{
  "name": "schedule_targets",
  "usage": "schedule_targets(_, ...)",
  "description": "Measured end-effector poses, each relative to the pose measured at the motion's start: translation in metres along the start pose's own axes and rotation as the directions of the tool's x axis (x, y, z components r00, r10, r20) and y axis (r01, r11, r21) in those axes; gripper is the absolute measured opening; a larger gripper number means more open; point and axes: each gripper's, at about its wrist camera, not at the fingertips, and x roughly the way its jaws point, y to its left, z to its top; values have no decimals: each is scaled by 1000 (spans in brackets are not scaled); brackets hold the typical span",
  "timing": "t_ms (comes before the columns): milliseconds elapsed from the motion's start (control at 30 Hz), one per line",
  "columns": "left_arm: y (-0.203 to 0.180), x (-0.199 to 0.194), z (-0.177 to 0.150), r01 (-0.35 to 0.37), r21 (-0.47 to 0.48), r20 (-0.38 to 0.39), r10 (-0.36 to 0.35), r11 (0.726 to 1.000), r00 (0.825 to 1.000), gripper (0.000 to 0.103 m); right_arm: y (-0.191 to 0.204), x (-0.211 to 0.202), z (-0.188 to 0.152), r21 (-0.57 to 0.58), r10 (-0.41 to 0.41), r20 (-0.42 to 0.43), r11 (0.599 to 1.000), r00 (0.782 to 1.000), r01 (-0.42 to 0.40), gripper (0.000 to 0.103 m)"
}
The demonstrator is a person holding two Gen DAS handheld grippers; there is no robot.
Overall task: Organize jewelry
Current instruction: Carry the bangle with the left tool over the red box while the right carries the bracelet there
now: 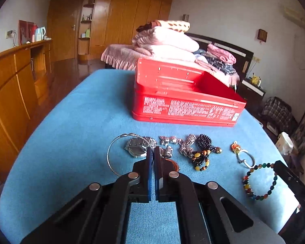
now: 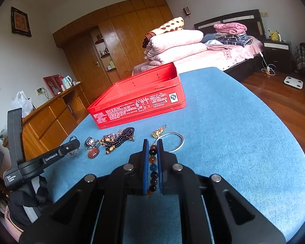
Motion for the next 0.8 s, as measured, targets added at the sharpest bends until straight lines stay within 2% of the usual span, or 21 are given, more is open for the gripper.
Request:
schedule_targets(200,-2,-26,13,38,-3,89,-38,999,995,2,5,-6,10,-11,41,32,999,999,-41,7)
schedule_targets(333,-7,-32,23,60,7,114,-60,998,992,2,9,-11,28,-19,84,66,996,994,-82,7)
schedule_targets(567,-24,-30,65,111,43,172,-117,993,978,2,12,-8,77,-40,137,124,990,983,-133,7)
schedule_targets(700,-32,-17,95,136,61,197,-146,989,970,2,12,13,114,-42,169,127,985,977,-165,7)
schedule_targets(800,-37,0,115,152,66,203,-162,986,965,2,13,36,136,-44,157,125,987,980,-152,7)
